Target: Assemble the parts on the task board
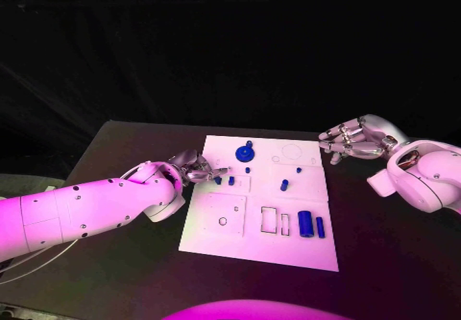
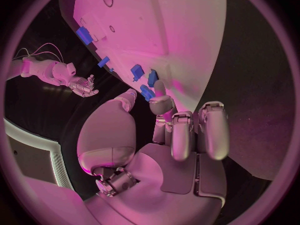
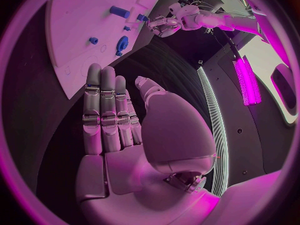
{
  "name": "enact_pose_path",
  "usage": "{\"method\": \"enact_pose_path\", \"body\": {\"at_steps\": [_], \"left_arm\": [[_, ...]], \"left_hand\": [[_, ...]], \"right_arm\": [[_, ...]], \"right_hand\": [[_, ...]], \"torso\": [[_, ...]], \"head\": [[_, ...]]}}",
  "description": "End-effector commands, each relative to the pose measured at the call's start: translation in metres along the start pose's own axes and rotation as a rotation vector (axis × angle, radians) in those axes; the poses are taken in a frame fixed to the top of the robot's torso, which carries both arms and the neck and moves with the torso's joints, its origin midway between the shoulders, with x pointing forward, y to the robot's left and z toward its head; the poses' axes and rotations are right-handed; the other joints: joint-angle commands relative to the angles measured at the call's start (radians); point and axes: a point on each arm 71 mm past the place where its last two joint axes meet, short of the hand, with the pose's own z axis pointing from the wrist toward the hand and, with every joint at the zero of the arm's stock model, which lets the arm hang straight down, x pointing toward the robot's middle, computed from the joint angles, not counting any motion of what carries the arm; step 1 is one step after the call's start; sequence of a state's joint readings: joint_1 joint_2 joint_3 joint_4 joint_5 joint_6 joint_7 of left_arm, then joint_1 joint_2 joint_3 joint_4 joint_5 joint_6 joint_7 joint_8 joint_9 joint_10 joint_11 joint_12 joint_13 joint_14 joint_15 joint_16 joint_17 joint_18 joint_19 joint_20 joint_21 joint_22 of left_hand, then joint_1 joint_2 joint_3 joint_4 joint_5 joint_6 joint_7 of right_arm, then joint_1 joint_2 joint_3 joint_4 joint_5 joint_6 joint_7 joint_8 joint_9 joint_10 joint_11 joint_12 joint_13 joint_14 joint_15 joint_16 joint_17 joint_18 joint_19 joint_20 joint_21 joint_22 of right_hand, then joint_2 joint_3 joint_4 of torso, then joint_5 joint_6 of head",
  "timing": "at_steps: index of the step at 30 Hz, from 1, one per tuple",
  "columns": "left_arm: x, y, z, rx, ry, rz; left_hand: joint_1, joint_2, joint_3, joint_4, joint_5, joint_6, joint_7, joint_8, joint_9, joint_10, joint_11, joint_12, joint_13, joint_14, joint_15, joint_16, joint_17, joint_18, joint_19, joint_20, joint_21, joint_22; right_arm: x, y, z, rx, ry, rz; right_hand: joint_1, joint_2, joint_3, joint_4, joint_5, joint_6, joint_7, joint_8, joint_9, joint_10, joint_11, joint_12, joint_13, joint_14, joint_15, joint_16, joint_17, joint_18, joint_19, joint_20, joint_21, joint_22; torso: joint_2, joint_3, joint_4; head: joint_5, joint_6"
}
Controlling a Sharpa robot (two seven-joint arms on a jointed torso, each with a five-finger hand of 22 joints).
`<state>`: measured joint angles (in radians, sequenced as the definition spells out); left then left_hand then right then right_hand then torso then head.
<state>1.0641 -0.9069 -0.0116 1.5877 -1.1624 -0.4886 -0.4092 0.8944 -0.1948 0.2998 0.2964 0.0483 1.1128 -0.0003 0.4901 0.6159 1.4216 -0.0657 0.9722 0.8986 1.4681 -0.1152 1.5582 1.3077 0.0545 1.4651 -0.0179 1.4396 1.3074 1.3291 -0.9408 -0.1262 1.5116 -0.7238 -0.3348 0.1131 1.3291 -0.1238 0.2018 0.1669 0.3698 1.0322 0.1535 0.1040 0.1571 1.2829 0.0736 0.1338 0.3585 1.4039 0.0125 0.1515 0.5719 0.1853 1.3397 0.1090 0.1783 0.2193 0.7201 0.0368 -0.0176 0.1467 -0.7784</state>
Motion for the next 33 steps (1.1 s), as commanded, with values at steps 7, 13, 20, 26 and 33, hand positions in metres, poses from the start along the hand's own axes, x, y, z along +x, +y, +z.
{"method": "enact_pose_path", "body": {"at_steps": [7, 13, 20, 26, 33], "left_arm": [[-0.0008, -0.0022, 0.0008, 0.017, -0.009, 0.002], [0.0001, -0.0026, 0.0005, 0.015, 0.002, 0.006], [0.0025, -0.006, -0.0009, 0.025, 0.017, 0.005], [0.0028, -0.0069, -0.0014, 0.029, 0.017, 0.002], [0.002, -0.0051, -0.0009, 0.02, 0.014, 0.003]], "left_hand": [[0.015, 0.003, 0.008, -0.001, 0.004, -0.004, -0.004, 0.004, 0.001, 0.004, -0.005, 0.0, 0.0, 0.1, -0.008, 0.005, 0.253, -0.012, 0.033, -0.003, 0.002, 0.101], [0.018, 0.003, 0.01, -0.001, 0.004, -0.004, -0.004, 0.004, 0.001, 0.004, -0.005, 0.0, 0.0, 0.1, -0.008, 0.005, 0.253, -0.012, 0.033, -0.003, 0.002, 0.101], [0.02, 0.004, 0.011, -0.001, 0.004, -0.004, -0.004, 0.004, 0.001, 0.004, -0.005, 0.002, 0.002, 0.1, -0.008, 0.005, 0.253, -0.012, 0.033, -0.003, 0.003, 0.102], [0.02, 0.004, 0.011, -0.001, 0.004, -0.004, -0.004, 0.004, 0.001, 0.004, -0.005, 0.003, 0.003, 0.1, -0.008, 0.005, 0.253, -0.012, 0.033, -0.003, 0.003, 0.102], [0.02, 0.005, 0.012, 0.0, 0.004, -0.004, -0.005, 0.005, 0.001, 0.004, -0.005, 0.003, 0.003, 0.1, -0.008, 0.005, 0.253, -0.012, 0.033, -0.003, 0.003, 0.102]], "right_arm": [[0.0, 0.0007, -0.0002, -0.008, -0.002, -0.005], [0.0, 0.0008, -0.0002, -0.008, -0.002, -0.005], [-0.0001, 0.0007, -0.0002, -0.008, -0.002, -0.005], [0.0, 0.0007, 0.0001, -0.008, -0.002, -0.005], [0.0, 0.0006, 0.0003, -0.008, -0.002, -0.005]], "right_hand": [[-0.012, 0.002, -0.002, 0.005, 0.006, -0.006, 0.0, 0.006, 0.001, -0.004, 0.001, 0.005, 0.001, -0.005, -0.002, -0.006, 0.001, -0.003, 0.0, 0.006, -0.004, -0.001], [-0.012, 0.002, -0.002, 0.005, 0.006, -0.006, 0.0, 0.006, 0.001, -0.004, 0.001, 0.005, 0.001, -0.005, -0.002, -0.006, 0.001, -0.003, 0.0, 0.006, -0.004, -0.001], [-0.012, 0.002, -0.002, 0.005, 0.006, -0.006, 0.0, 0.006, 0.001, -0.004, 0.001, 0.005, 0.001, -0.005, -0.002, -0.006, 0.001, -0.003, 0.0, 0.006, -0.004, -0.001], [-0.012, 0.002, -0.002, 0.005, 0.006, -0.006, 0.0, 0.006, 0.001, -0.004, 0.001, 0.005, 0.001, -0.005, -0.002, -0.006, 0.001, -0.003, 0.0, 0.006, -0.004, -0.001], [-0.012, 0.002, -0.002, 0.005, 0.006, -0.006, 0.0, 0.006, 0.001, -0.004, 0.001, 0.005, 0.001, -0.005, -0.002, -0.006, 0.001, -0.003, 0.0, 0.006, -0.004, -0.001]], "torso": [[0.0, -0.0001, 0.0002], [-0.001, 0.0, 0.0007], [-0.001, -0.0005, 0.0008], [-0.001, -0.0002, 0.0004], [0.0, -0.0002, 0.0004]], "head": [[0.0, 0.0], [-0.002, 0.0], [-0.001, 0.001], [-0.002, 0.003], [-0.003, 0.005]]}}
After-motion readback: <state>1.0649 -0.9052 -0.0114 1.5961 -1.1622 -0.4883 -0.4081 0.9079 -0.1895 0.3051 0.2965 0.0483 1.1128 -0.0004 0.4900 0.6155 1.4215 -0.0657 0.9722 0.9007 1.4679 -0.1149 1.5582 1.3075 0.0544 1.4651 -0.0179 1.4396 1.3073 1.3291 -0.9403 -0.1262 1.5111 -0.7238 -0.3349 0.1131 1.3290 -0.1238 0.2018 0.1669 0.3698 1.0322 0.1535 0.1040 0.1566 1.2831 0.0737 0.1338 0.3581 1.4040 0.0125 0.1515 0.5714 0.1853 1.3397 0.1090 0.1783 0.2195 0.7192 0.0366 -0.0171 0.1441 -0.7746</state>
